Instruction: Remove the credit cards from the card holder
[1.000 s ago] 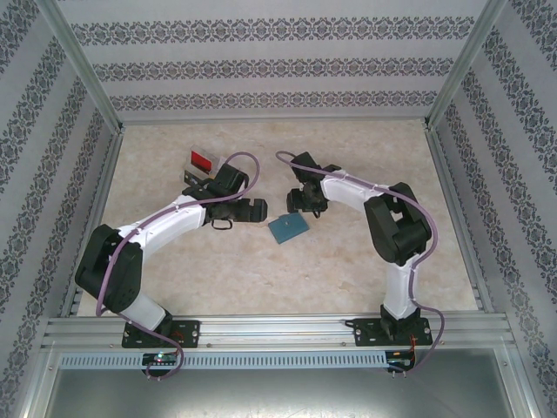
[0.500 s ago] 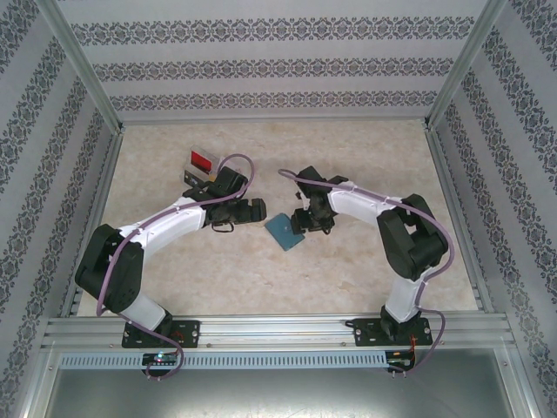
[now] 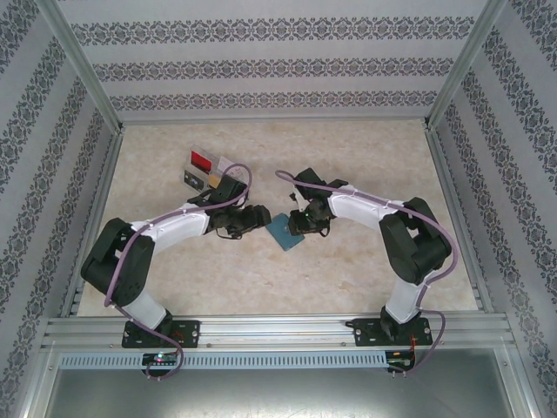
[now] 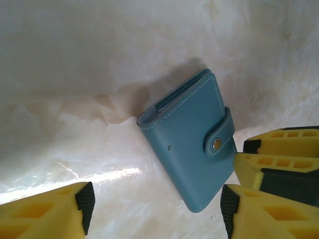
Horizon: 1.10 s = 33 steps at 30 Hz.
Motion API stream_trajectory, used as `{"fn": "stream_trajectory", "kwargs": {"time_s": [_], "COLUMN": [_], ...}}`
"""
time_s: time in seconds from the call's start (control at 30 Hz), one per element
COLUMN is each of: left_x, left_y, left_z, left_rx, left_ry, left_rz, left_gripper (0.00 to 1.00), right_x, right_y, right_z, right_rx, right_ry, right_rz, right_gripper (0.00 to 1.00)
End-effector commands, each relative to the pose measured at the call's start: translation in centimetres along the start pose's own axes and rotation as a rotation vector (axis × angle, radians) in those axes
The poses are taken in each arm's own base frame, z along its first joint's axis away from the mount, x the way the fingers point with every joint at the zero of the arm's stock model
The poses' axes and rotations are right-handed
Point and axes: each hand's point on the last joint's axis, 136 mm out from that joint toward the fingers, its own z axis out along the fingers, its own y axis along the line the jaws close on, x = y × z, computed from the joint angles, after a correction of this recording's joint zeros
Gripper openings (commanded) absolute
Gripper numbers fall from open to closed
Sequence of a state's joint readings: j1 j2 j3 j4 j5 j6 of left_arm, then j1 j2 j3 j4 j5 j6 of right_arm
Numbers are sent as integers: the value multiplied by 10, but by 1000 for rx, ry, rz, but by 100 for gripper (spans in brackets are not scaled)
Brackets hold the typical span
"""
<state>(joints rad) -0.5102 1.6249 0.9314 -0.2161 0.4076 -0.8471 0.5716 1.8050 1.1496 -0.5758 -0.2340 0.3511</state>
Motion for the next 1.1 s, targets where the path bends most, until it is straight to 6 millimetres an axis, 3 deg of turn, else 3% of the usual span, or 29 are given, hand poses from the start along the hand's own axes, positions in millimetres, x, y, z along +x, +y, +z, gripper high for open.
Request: {"fn": "stream_trajectory", "kwargs": {"time_s": [0.0, 0.13, 0.5, 0.67, 1.07], "left_x": [0, 5, 6, 5, 4], "left_y": [-15, -23, -25, -30, -39], "left_z": [10, 21, 42, 45, 54], "left_rx": [94, 143, 161, 195, 263], "left_ry": [19, 70, 130, 141, 160], "left_rz": [-52, -45, -38, -38, -39], "left_gripper": [65, 62, 55, 48, 44], "right_x": [4, 8, 8, 10, 9], "right_y": [0, 5, -5, -7, -4], "right_z": [9, 16, 24, 27, 26], "right_rx": [-26, -83, -102, -103, -147], "right_ry": [25, 42, 38, 41, 30], "right_rz": [29, 46, 112, 121, 134], "right_gripper": [32, 27, 25, 24, 22]}}
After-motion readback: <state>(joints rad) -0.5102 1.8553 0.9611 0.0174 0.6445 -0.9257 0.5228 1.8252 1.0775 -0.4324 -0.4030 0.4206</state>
